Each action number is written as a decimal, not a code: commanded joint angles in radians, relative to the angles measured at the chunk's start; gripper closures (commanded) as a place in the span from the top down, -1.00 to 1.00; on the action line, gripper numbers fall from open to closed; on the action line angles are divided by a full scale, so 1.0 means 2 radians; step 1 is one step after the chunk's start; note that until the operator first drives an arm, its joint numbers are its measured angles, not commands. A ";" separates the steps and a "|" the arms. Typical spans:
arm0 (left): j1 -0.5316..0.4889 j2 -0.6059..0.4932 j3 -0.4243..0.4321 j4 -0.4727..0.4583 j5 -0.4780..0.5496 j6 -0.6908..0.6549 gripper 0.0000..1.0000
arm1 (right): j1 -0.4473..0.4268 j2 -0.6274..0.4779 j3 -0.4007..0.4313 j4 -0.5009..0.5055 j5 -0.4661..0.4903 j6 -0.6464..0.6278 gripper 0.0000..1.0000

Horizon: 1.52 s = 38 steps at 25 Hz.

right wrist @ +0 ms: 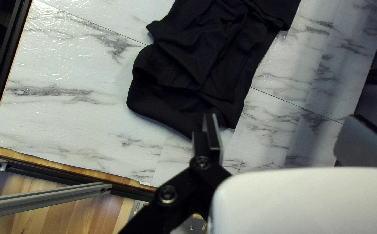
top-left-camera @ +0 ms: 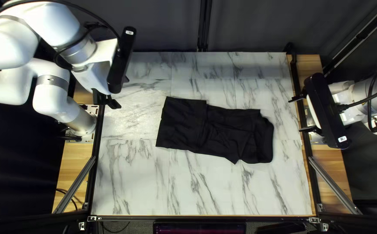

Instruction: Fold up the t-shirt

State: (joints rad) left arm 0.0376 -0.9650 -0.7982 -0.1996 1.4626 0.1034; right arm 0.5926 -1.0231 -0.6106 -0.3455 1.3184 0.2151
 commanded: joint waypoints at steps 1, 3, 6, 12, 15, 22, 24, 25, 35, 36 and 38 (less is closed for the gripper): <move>-0.037 0.002 -0.019 0.032 0.011 -0.040 1.00 | 0.000 0.000 0.000 0.000 0.000 0.000 1.00; -0.067 0.004 -0.033 0.069 0.023 -0.070 1.00 | 0.000 0.000 0.000 0.000 0.000 0.000 1.00; -0.103 0.009 -0.058 0.121 0.051 -0.106 1.00 | 0.000 0.000 0.000 0.000 0.000 0.000 1.00; -0.118 0.026 -0.083 0.155 0.075 -0.123 1.00 | 0.000 0.000 0.000 0.000 0.000 0.000 1.00; -0.118 0.026 -0.083 0.155 0.075 -0.123 1.00 | 0.000 0.000 0.000 0.000 0.000 0.000 1.00; -0.118 0.026 -0.083 0.155 0.075 -0.123 1.00 | 0.000 0.000 0.000 0.000 0.000 0.000 1.00; -0.118 0.026 -0.083 0.155 0.075 -0.123 1.00 | 0.000 0.000 0.000 0.000 0.000 0.000 1.00; -0.118 0.026 -0.083 0.155 0.075 -0.123 1.00 | 0.000 0.000 0.000 0.000 0.000 0.000 1.00; -0.118 0.026 -0.083 0.155 0.075 -0.123 1.00 | 0.000 0.000 0.000 0.000 0.000 0.000 1.00; -0.118 0.026 -0.083 0.155 0.075 -0.123 1.00 | 0.000 0.000 0.000 0.000 0.000 0.000 1.00; -0.118 0.026 -0.083 0.155 0.075 -0.123 1.00 | 0.003 -0.005 0.001 -0.009 0.004 0.000 1.00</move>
State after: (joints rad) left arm -0.1988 -0.9138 -0.9646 0.1109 1.6135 -0.1432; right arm 0.5926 -1.0233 -0.6106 -0.3457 1.3185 0.2151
